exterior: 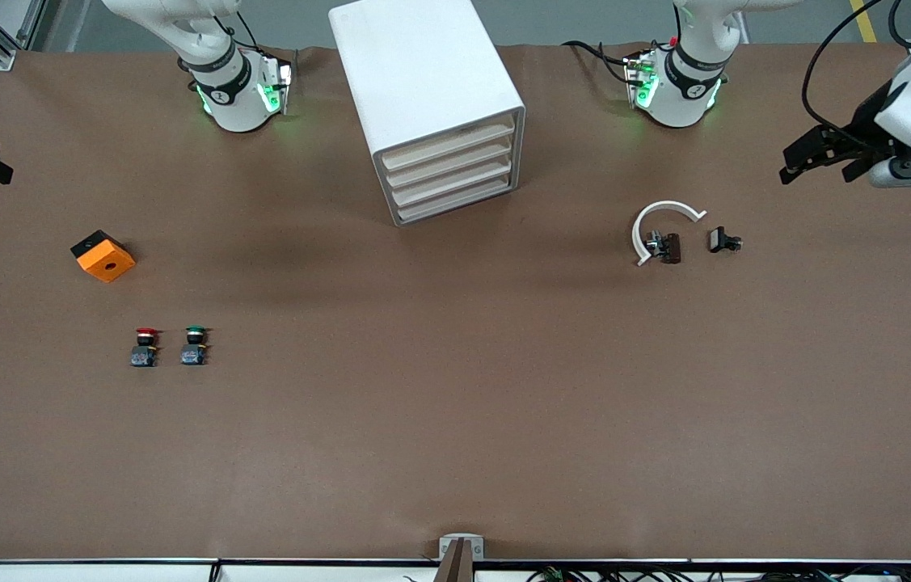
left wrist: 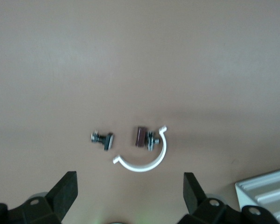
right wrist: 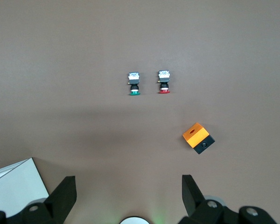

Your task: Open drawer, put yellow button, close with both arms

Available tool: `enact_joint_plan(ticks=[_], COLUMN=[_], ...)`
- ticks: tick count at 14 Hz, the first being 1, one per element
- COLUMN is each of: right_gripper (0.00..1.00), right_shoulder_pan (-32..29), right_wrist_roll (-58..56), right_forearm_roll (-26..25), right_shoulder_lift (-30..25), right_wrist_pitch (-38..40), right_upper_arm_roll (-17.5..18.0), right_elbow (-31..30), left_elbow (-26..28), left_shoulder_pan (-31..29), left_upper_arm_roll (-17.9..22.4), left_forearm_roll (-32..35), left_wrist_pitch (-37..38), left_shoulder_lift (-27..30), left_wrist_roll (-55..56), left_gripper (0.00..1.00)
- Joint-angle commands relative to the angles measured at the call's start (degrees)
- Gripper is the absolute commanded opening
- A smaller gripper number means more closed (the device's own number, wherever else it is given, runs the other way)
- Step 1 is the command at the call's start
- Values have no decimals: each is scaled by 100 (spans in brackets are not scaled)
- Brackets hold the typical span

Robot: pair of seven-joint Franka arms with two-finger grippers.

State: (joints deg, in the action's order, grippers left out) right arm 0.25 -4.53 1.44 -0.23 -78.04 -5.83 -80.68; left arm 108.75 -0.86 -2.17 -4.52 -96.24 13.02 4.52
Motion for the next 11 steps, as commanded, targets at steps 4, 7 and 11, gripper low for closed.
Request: enact_joint_plan(ticks=[4, 7, 11], right_gripper=[100, 100, 100], right_shoulder_pan=[-104, -104, -113], right_wrist_roll=[31, 31, 40], right_forearm_roll=[23, 23, 23], right_shoulder_lift=[-162, -161, -162], right_wrist_pitch=[-44, -36, -27], right_upper_arm_roll=[73, 73, 64], right_elbow=[-158, -158, -158], left_elbow=[-1382, -1453, -1470], left_shoulder_pan=[-2, -10, -10], left_upper_arm_roll=[-2, -2, -20], left_forearm_roll=[109, 109, 222], left_wrist_pitch=[545, 553, 588], left_shoulder_lift=[-898, -906, -863], left_wrist_roll=[-3, -12, -29], left_gripper=[100, 100, 100])
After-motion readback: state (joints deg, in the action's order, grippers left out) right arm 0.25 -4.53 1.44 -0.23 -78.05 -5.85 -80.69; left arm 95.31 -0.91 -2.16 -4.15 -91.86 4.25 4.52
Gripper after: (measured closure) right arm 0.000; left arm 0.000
